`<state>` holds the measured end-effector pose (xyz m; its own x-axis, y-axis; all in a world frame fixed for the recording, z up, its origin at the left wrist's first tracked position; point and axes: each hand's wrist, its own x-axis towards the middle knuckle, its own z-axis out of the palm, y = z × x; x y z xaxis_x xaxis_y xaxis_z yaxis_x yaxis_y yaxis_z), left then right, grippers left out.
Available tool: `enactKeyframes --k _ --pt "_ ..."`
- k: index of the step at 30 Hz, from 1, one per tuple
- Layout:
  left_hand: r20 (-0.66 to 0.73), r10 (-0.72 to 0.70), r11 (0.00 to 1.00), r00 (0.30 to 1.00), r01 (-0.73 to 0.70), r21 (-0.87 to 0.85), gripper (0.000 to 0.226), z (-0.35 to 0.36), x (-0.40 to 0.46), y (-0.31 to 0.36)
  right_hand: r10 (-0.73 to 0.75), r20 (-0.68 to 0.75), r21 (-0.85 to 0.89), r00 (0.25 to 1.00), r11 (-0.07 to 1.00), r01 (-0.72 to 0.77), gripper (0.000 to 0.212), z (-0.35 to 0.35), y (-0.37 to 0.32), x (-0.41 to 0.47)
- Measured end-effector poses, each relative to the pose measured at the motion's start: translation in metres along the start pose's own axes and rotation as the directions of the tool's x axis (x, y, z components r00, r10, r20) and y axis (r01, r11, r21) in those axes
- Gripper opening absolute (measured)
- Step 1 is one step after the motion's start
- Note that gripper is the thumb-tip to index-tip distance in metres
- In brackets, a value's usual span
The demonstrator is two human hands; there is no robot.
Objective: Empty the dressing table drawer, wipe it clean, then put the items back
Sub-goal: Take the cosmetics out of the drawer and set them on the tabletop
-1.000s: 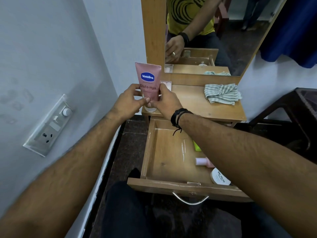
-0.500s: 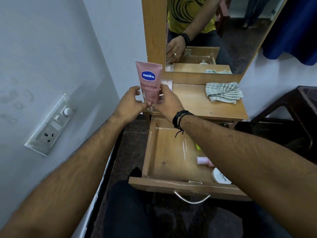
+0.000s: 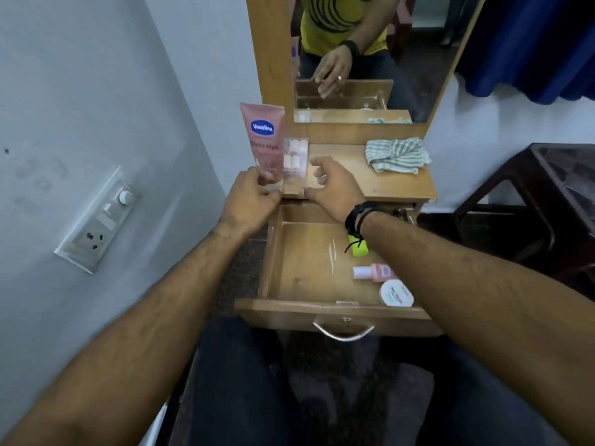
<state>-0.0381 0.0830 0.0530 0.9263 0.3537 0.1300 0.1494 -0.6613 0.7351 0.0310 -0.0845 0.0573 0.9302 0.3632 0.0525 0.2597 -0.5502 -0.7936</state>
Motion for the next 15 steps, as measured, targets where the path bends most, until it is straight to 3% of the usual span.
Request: enactKeyframes --k 3,7,11,13,15 --pt "0.139 0.056 0.997 0.989 -0.063 0.044 0.012 0.022 -0.018 0.011 0.011 0.063 -0.093 0.998 0.996 -0.005 0.045 -0.021 0.013 -0.027" --pt "0.343 0.118 0.987 0.932 -0.149 0.065 0.013 0.064 -0.045 0.027 0.088 0.21 -0.347 0.974 0.938 -0.01 0.017 -0.048 0.033 -0.067" --pt "0.602 0.063 0.982 0.796 -0.159 0.107 0.018 0.107 -0.067 0.039 0.293 0.337 -0.635 0.895 0.773 -0.014 0.028 -0.059 0.057 -0.092" --pt "0.691 0.029 0.978 0.722 -0.165 0.131 0.019 0.126 -0.074 0.044 0.336 0.347 -0.683 0.876 0.73 -0.009 0.037 -0.062 0.067 -0.102" --pt "0.731 0.0 0.974 0.682 -0.167 0.156 0.019 0.139 -0.079 0.049 0.343 0.368 -0.7 0.864 0.714 0.014 0.03 -0.067 0.074 -0.11"
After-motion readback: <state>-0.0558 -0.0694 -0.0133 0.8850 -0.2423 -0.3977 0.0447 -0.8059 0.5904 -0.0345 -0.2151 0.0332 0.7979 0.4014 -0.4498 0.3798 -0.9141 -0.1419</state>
